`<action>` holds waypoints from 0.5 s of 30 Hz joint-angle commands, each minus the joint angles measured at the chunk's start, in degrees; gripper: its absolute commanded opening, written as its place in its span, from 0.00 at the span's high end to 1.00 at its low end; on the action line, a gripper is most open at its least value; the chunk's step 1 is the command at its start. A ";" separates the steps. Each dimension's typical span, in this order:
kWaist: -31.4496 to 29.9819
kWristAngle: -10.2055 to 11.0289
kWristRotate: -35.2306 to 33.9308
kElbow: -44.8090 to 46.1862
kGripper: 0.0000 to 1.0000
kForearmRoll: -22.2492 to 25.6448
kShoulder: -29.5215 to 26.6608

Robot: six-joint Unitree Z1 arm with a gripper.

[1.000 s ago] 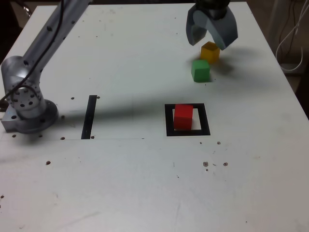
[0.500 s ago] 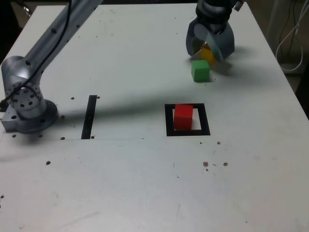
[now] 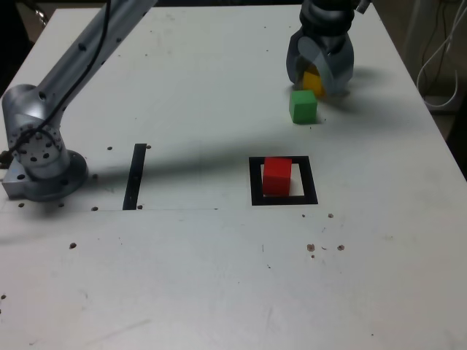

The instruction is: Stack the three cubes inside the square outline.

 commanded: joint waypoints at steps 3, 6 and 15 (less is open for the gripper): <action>0.46 0.36 -0.11 -0.53 0.55 0.20 -0.51; 0.54 0.38 -0.17 -0.21 0.59 0.28 -0.72; 0.76 -2.12 -1.02 0.02 0.84 -0.01 -0.86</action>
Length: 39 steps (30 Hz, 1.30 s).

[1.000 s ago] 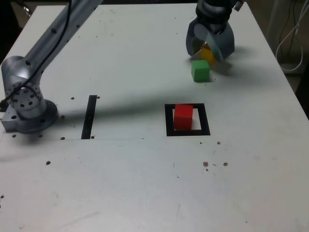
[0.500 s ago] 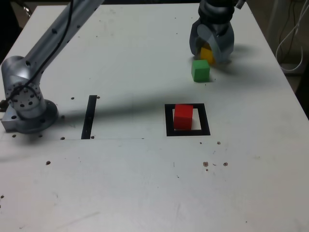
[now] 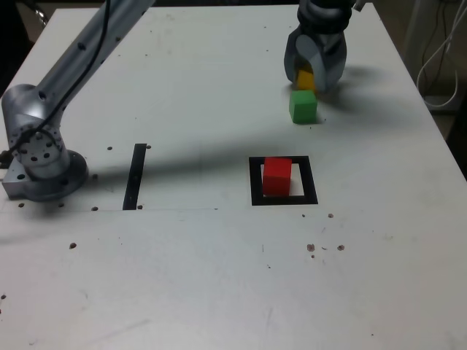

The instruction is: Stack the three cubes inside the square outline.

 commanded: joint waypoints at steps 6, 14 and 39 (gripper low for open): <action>0.44 -2.90 -1.97 -1.41 0.95 0.91 -0.91; -0.16 -2.58 -6.01 -0.65 0.95 4.45 -8.37; -21.59 -1.72 -52.31 25.98 0.95 8.41 -23.12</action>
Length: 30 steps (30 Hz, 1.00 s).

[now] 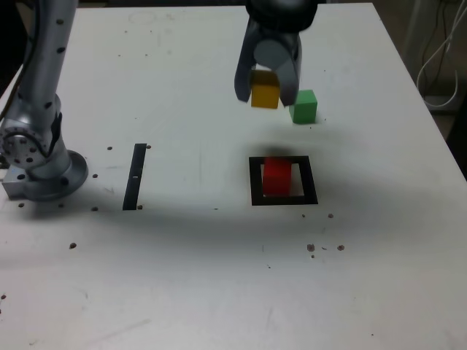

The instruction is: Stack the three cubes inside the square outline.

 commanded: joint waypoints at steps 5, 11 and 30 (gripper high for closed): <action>-3.57 -1.65 -2.12 1.11 0.95 -2.18 0.47; -5.82 -3.98 -2.15 2.61 0.95 -3.01 -0.22; -9.06 -7.87 -2.48 14.09 0.95 -15.13 -4.21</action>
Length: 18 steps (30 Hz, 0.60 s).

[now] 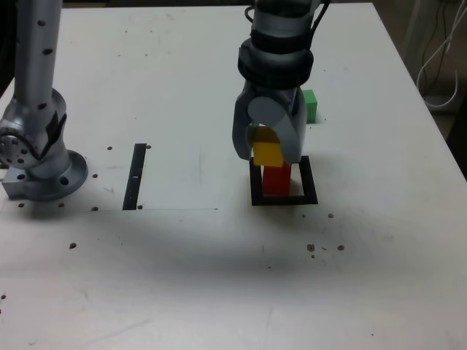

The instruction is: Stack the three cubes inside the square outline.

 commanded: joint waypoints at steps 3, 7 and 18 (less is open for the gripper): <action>-0.39 0.35 -0.16 -0.05 0.95 -0.35 1.25; -0.39 0.53 -0.16 -0.20 0.94 -0.58 2.14; -0.39 0.70 -0.12 -0.44 0.79 -1.18 3.62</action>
